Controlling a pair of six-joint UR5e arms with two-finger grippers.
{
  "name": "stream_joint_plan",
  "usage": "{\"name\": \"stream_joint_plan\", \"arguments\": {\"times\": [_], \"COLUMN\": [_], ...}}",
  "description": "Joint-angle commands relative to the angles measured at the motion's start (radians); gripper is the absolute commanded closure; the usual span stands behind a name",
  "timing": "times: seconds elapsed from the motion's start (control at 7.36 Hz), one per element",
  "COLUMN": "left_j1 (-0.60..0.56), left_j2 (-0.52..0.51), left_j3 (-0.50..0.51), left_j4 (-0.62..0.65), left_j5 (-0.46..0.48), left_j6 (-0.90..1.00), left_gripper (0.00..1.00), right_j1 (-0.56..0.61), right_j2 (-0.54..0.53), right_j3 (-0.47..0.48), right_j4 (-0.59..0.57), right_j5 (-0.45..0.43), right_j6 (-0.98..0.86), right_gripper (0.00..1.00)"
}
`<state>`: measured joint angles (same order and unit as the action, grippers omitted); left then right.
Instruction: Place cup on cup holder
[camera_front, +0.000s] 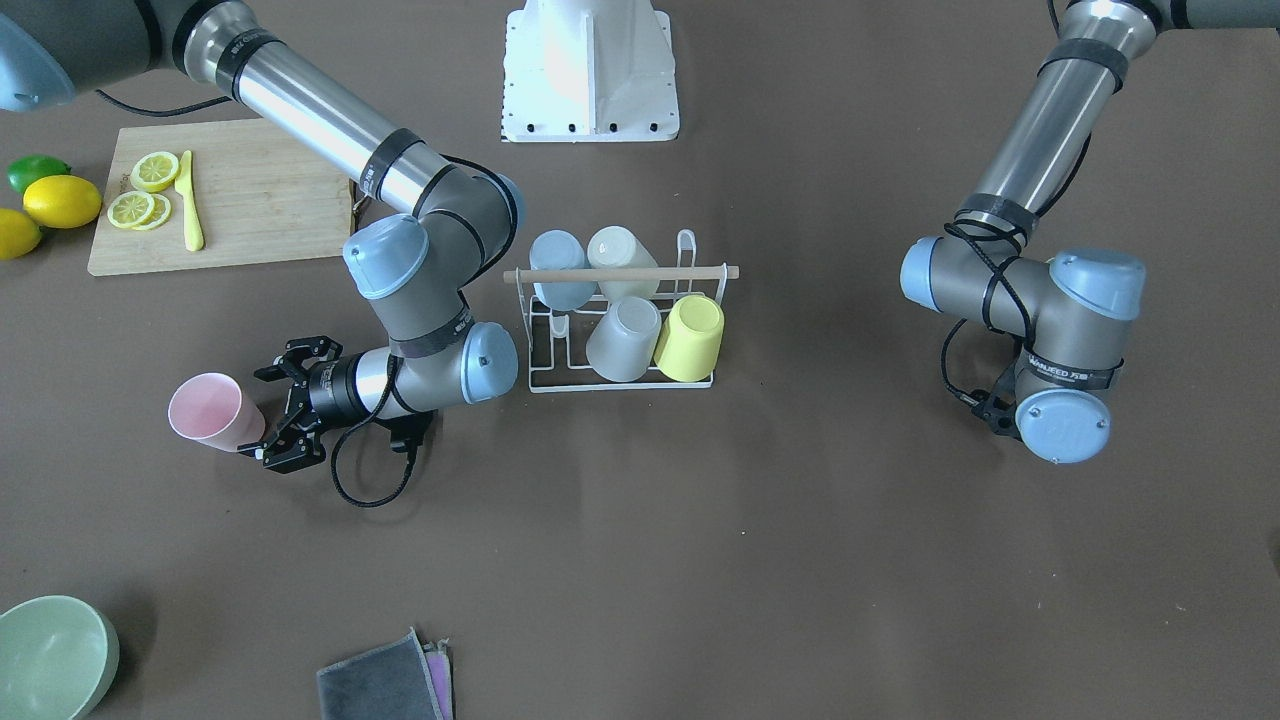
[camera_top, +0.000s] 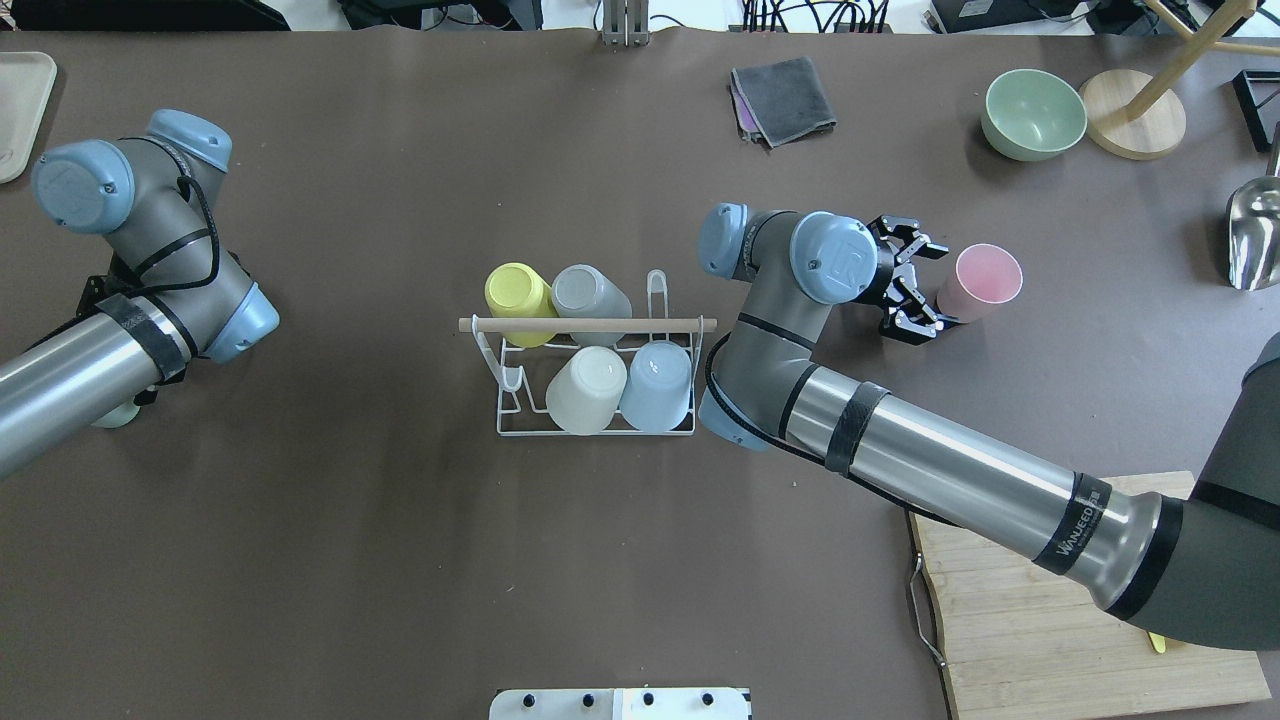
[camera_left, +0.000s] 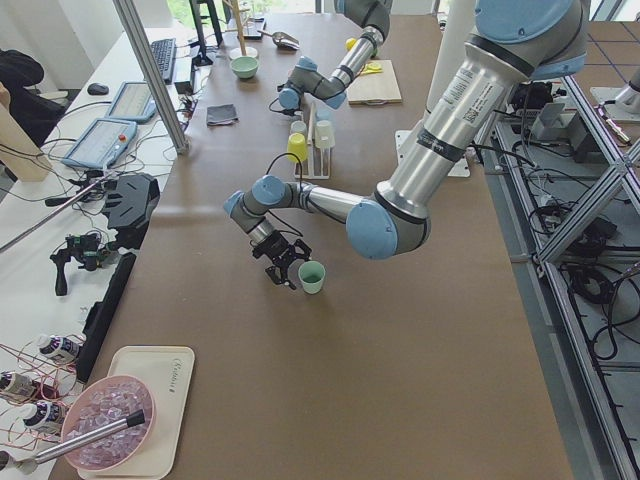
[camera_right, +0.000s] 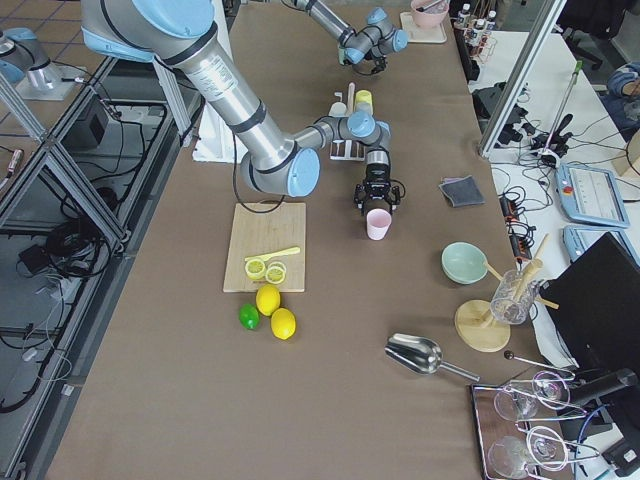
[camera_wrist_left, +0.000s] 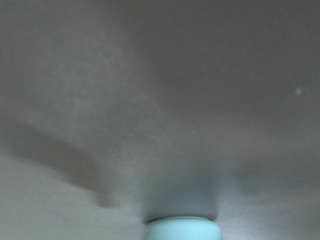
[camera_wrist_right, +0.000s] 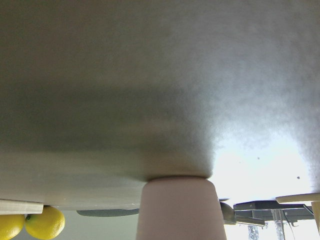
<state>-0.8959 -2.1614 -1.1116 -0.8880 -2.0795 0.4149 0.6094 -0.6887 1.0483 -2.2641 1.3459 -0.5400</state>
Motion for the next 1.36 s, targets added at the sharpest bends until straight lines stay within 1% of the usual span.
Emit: {"name": "stream_joint_plan", "arguments": {"times": [0.0, 0.27, 1.22], "left_j1": [0.0, 0.0, 0.015], "left_j2": [0.0, 0.0, 0.005], "left_j3": [0.001, 0.001, 0.012], "left_j4": [0.011, 0.027, 0.026], "left_j5": [0.013, 0.022, 0.025], "left_j6": [0.001, 0.013, 0.013], "left_gripper": [0.03, 0.03, 0.03], "right_j1": [0.001, 0.001, 0.01], "right_j2": [0.0, 0.0, -0.015], "right_j3": [-0.001, -0.001, 0.007], "right_j4": [0.0, -0.002, 0.0], "right_j5": [-0.004, -0.004, -0.004], "right_j6": [0.003, 0.002, -0.005], "right_gripper": [0.02, 0.02, 0.02]}}
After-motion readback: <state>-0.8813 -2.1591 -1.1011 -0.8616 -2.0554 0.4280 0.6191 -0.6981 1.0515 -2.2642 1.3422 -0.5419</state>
